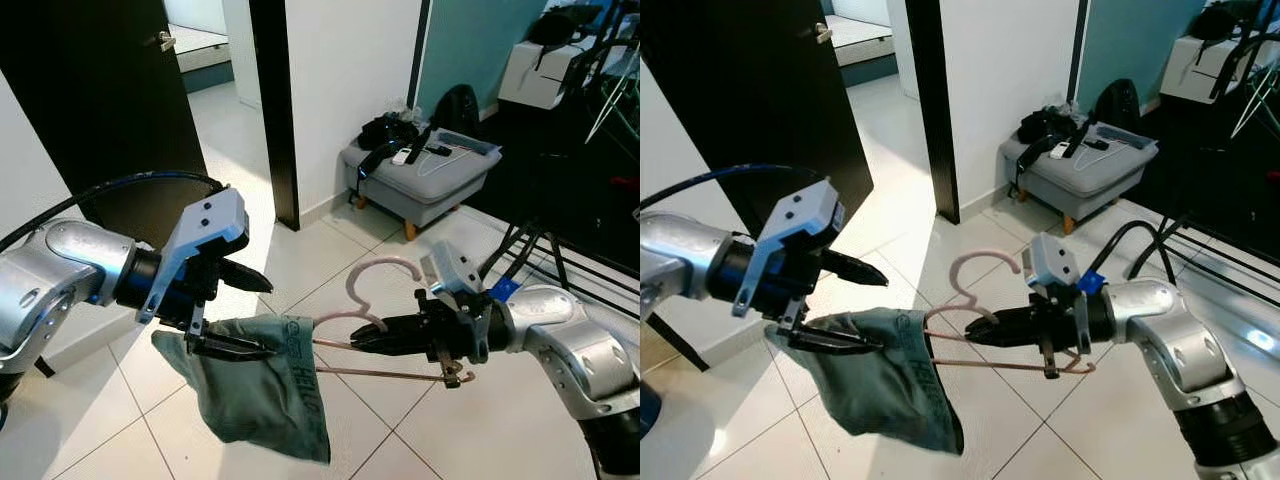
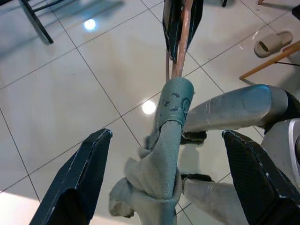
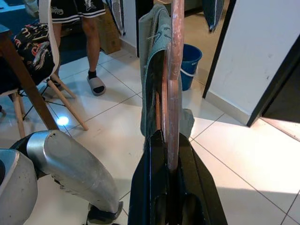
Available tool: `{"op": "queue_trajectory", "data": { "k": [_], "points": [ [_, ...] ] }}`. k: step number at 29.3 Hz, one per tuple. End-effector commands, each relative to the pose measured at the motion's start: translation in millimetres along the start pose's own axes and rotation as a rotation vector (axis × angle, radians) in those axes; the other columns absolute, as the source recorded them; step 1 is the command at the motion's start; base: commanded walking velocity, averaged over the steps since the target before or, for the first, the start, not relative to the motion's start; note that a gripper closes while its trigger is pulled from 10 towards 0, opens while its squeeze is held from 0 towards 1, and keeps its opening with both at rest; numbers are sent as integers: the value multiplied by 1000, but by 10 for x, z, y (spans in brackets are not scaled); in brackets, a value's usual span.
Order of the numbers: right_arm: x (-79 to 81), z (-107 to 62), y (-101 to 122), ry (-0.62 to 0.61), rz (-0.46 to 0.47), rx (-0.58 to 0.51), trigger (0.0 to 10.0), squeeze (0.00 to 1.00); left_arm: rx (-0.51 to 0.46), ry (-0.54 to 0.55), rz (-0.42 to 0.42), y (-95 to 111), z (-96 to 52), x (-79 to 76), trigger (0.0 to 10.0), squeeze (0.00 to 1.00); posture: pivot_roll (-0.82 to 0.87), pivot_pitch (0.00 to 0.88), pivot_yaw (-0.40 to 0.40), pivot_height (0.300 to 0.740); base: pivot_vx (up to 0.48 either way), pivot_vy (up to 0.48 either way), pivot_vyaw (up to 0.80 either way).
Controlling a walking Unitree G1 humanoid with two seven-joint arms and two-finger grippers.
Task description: Hang hanger
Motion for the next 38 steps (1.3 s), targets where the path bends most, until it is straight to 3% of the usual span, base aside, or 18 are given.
{"op": "queue_trajectory", "data": {
  "k": [1, 5, 6, 7, 26, 38],
  "points": [
    [46, 39, 73, 21, -40, -7, 10000, 0, 41, 13, -7, -75, -4, 1, 10000, 0, -56, 0, 74, 731, 0, 0, 0],
    [50, 41, 81, 22, -43, -7, 10000, 0, 51, 17, -8, -99, 15, 7, 10000, 0, -56, 0, 74, 731, 0, 0, 0],
    [54, 40, 85, 23, -45, -7, 10000, 0, 60, 20, -7, -121, 29, 10, 7804, 0, -58, 0, 72, 731, 0, 0, 0],
    [55, 38, 89, 23, -46, -7, 10000, 0, 76, 20, -5, -158, 40, 9, 0, 0, -59, 0, 71, 731, 0, 0, 0],
    [35, 42, 97, 16, -53, -5, 10000, 0, 83, -21, -17, -184, 59, -58, 0, 0, -60, 0, 72, 731, 0, 0, 0],
    [-28, 50, 162, -19, -47, -42, 10000, 0, 56, 0, 21, -120, 62, -5, 0, 0, -59, 0, 67, 731, 0, 0, 0]
  ]
}}
Point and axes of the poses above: a point about 5 cm out from each wrist's last joint towards the gripper, its own z axis pointing out of the wrist towards the gripper, its own y axis along the axis of the wrist's last joint, x = y × z, the point moved 5 cm from there along z, pointing out of the wrist towards the gripper, and after that the axes turned 14 degrees about z, right-handed, at the moved point
